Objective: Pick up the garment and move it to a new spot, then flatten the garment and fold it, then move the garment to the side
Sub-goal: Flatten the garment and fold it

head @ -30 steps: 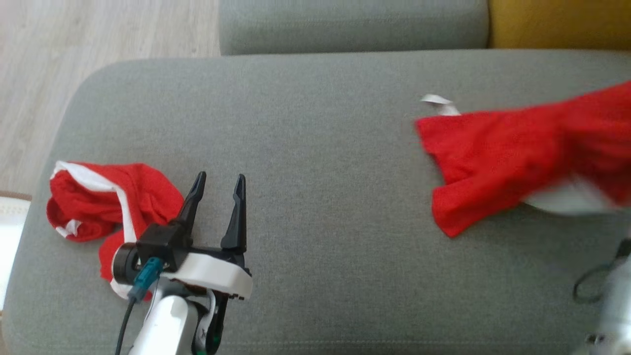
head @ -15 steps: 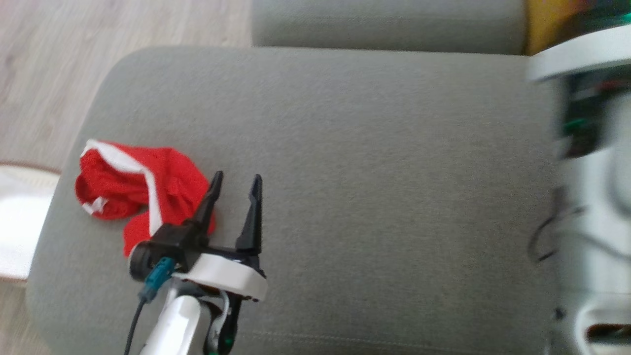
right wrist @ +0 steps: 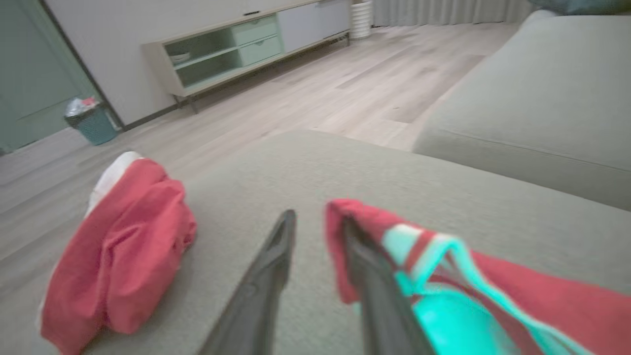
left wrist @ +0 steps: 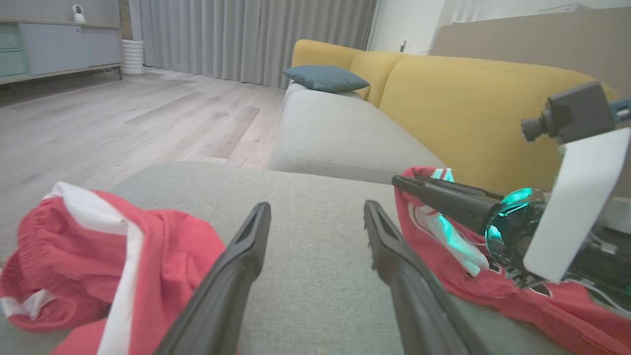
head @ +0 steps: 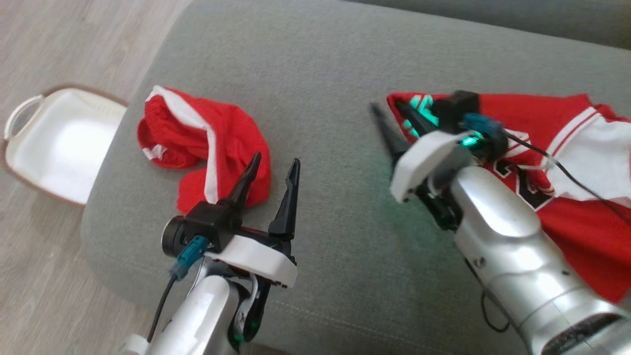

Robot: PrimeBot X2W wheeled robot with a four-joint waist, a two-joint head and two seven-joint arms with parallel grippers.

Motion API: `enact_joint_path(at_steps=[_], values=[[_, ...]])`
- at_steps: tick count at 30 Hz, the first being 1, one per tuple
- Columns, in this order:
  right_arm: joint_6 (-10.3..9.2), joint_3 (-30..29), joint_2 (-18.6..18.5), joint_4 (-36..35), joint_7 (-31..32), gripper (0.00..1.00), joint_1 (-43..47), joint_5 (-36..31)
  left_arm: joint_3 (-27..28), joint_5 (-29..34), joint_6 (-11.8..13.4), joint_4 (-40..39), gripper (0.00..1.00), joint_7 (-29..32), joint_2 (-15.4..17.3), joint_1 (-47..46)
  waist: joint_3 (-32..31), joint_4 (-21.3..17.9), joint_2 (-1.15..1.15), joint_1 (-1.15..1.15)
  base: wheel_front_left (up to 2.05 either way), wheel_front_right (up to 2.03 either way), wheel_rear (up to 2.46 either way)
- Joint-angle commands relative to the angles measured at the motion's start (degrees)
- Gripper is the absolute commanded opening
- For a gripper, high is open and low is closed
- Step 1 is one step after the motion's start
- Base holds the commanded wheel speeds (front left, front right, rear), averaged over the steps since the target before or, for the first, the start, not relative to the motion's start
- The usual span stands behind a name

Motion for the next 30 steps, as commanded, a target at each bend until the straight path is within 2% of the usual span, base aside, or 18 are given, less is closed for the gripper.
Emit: enact_joint_path(at_steps=[1, 3, 7, 10, 16, 20, 23, 26, 30], values=[[0.43, 2.8, 1.2, -1.4, -0.7, 1.0, -2.5, 1.7, 1.7, -0.1, 0.4, -1.4, 1.0, -0.4, 0.1, -2.6, 0.7, 0.7, 0.0, 0.0, 0.0, 0.0, 0.0], [0.43, 6.3, 1.2, -1.1, -0.8, 1.0, -3.2, 4.3, 2.2, 0.0, 0.8, -1.2, 1.0, -0.4, 0.1, -2.6, 0.4, 0.0, 0.0, 0.0, 0.0, 0.0, 0.0], [0.43, 9.6, 1.2, 0.2, -2.4, 1.0, -4.3, 8.0, 3.7, 0.8, 0.9, -1.1, 1.0, -0.4, 0.1, -2.4, -0.7, -2.8, 0.0, 0.0, 0.0, 0.0, 0.0], [0.43, 10.4, 1.2, 1.3, -3.8, 1.0, -4.5, 9.4, 4.6, 1.3, 0.6, -1.1, 1.0, -0.4, 0.1, -2.2, -1.9, -5.5, 0.0, 0.0, 0.0, 0.0, 0.0], [0.43, 7.9, 1.2, 5.8, -6.7, 1.0, -5.4, 6.3, 7.0, 1.9, 0.5, -1.6, 1.0, -0.4, 0.1, -1.5, -3.9, -11.6, 0.0, 0.0, 0.0, 0.0, 0.0], [0.43, 1.0, 1.0, 7.3, -10.0, 1.0, -5.1, 3.0, 8.2, 1.9, 0.6, -3.0, 1.0, -0.4, 0.1, -1.1, -5.0, -14.7, 0.0, 0.0, 0.0, 0.0, 0.0], [0.43, -6.4, 0.0, 4.7, -10.7, 1.0, -2.9, -0.1, 9.4, 1.6, 0.9, -4.4, 1.0, -0.4, 0.1, -0.8, -5.7, -16.6, 0.0, 0.0, 0.0, 0.0, 0.0], [0.43, -15.3, -0.8, -4.6, -10.8, 1.0, 3.2, -5.4, 10.5, 1.5, 1.2, -5.4, 1.0, -0.4, 0.1, -0.3, -6.2, -18.1, 0.0, 0.0, 0.0, 0.0, 0.0], [0.43, -25.0, 0.4, -18.3, -10.8, 1.0, 15.1, -12.7, 11.8, 1.2, 1.3, -6.1, 1.0, -0.4, 0.1, 0.7, -6.9, -19.8, 0.0, 0.0, 0.0, 0.0, 0.0]])
